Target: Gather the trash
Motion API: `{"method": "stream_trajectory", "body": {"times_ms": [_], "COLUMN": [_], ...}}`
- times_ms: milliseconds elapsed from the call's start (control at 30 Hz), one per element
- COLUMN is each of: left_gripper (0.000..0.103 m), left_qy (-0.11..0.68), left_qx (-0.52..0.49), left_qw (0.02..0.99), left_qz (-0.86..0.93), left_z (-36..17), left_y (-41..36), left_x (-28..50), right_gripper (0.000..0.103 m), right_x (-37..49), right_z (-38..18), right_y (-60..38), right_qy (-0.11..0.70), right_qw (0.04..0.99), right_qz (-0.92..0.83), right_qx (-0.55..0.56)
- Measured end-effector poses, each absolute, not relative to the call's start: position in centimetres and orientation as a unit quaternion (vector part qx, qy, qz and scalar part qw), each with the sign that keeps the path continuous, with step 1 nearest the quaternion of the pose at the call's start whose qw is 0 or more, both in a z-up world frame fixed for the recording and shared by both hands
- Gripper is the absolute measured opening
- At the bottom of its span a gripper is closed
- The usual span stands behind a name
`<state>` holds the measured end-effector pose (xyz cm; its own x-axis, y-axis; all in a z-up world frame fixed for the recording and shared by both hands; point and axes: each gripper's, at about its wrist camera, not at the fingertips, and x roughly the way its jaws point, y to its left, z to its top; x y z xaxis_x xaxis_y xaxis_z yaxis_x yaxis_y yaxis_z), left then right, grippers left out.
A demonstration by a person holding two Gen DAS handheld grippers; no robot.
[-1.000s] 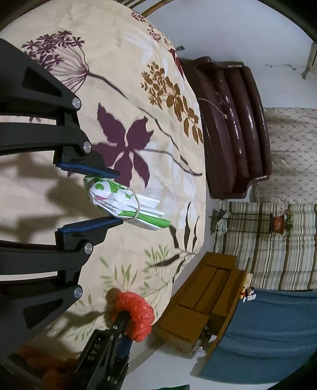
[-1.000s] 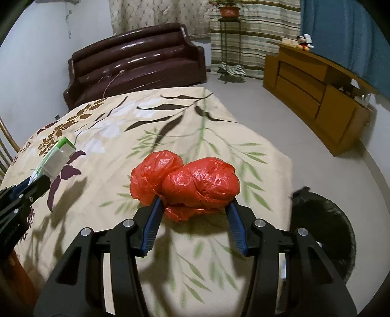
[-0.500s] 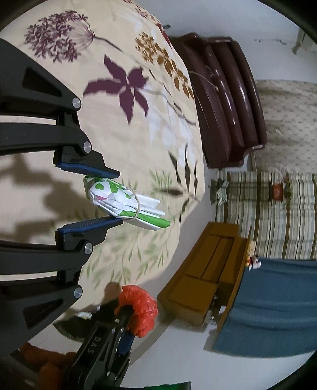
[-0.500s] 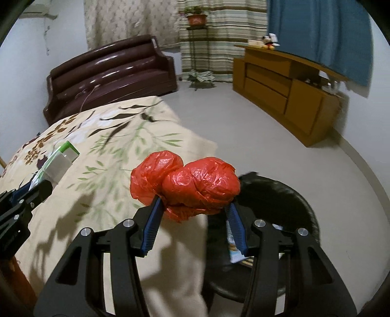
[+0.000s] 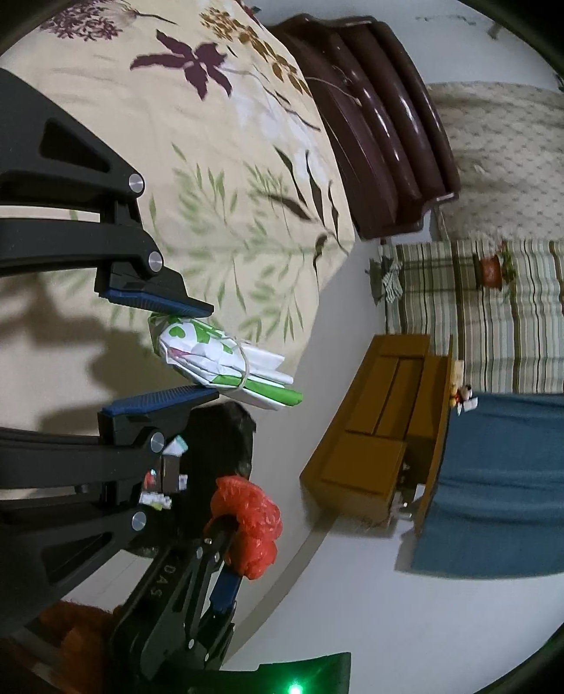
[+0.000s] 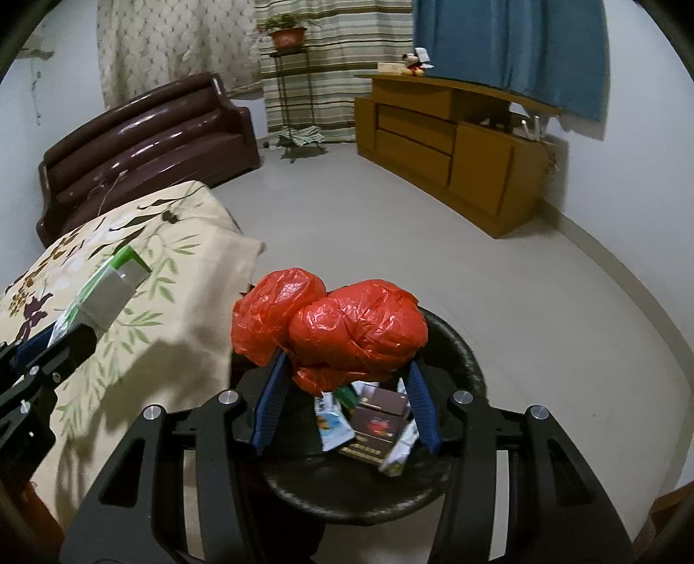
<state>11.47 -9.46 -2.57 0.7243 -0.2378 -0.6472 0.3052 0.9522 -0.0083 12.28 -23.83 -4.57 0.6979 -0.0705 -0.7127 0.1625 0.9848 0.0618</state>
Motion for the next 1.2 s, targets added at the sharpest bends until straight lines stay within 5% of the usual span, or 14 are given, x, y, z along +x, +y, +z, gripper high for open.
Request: {"method": "stream_trajectory", "body": {"times_ms": [333,467,900,1200], "left_gripper": [0.036,0.05,0.069,0.069], "left_qy": [0.344,0.344,0.335,0.33], "left_qx": [0.068,0.066,0.057,0.044], "left_qw": [0.924,0.925,0.93,0.935], "left_qz": [-0.155,-0.149,-0.136,-0.122], "left_z": [-3.7,-3.8,-2.9,-1.7], "left_y": [-12.5,-12.6,-11.4,-10.0], "left_x": [12.6,12.9,11.6,9.6], "right_gripper": [0.058,0.062,0.065,0.068], "right_x": [12.3,12.2,10.5,7.9], "right_z": [-5.6,-5.7,-4.6,-2.8], "right_y": [-26.2,-26.6,-26.5,-25.8], "right_qy": [0.385,0.383,0.371,0.351], "right_qw": [0.917,0.916,0.921,0.929], "right_qz": [-0.084,-0.09,-0.09,-0.086], "right_qx": [0.069,0.072,0.08,0.082]}}
